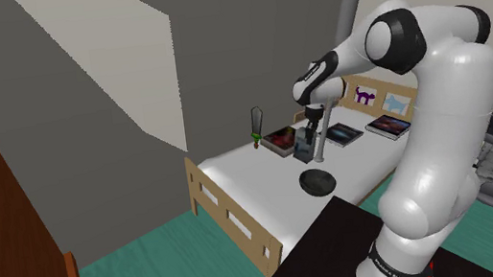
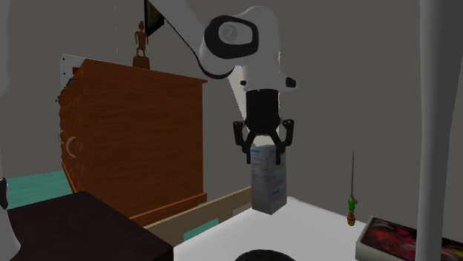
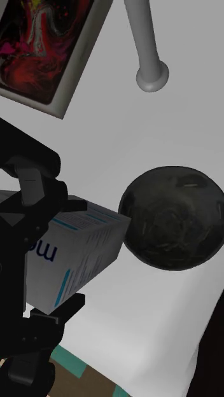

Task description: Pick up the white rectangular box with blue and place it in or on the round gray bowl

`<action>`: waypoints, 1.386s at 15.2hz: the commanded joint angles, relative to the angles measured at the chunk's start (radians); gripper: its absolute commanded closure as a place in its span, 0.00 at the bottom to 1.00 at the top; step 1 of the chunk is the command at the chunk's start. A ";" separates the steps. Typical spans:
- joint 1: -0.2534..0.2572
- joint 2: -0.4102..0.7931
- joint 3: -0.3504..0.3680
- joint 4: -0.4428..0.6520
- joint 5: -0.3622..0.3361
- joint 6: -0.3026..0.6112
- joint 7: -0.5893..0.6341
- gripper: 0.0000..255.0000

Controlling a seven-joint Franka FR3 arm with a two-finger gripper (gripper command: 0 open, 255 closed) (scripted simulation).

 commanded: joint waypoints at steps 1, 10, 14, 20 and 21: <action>-0.019 -0.046 -0.020 -0.043 -0.016 0.002 -0.031 1.00; -0.073 -0.086 -0.069 -0.132 -0.028 0.055 -0.126 1.00; -0.077 -0.042 -0.063 -0.144 -0.002 0.108 -0.143 1.00; -0.088 0.028 -0.049 -0.154 0.044 0.184 -0.173 1.00; -0.090 0.041 -0.045 -0.155 0.052 0.196 -0.178 1.00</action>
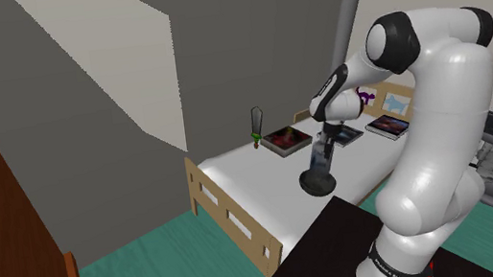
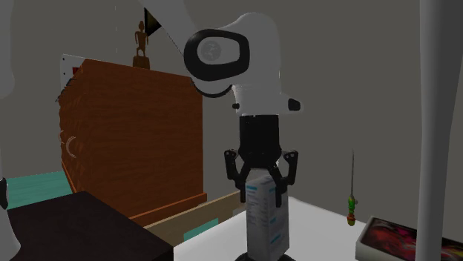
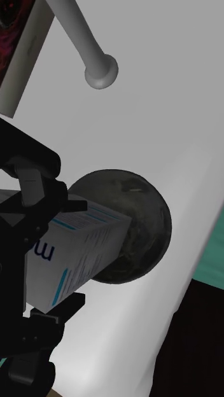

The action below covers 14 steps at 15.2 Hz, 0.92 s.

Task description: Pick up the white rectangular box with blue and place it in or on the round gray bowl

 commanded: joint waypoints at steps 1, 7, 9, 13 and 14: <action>-0.004 0.021 0.006 -0.005 0.015 0.026 -0.009 1.00; -0.025 0.103 0.036 -0.004 0.069 0.102 -0.045 1.00; -0.025 0.102 0.036 -0.004 0.069 0.102 -0.045 1.00; -0.025 0.102 0.036 -0.004 0.069 0.102 -0.045 1.00; -0.025 0.102 0.036 -0.004 0.069 0.102 -0.045 1.00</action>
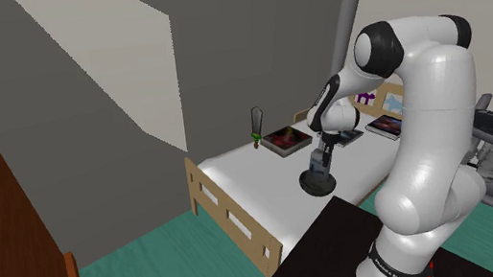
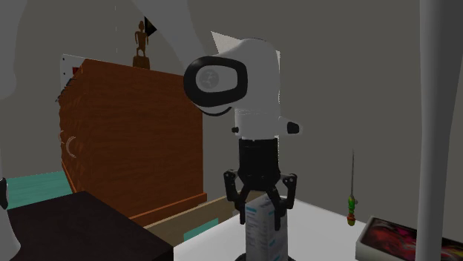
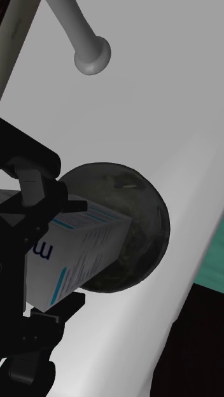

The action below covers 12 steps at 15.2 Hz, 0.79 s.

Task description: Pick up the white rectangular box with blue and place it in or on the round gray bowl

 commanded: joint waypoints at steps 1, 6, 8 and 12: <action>0.000 0.000 0.000 0.000 0.000 0.000 0.000 1.00; 0.000 0.000 0.000 0.000 0.000 0.000 0.000 0.00; 0.011 -0.033 -0.014 -0.002 -0.021 -0.028 0.015 0.00; 0.035 -0.122 -0.043 -0.001 -0.081 -0.112 0.057 0.00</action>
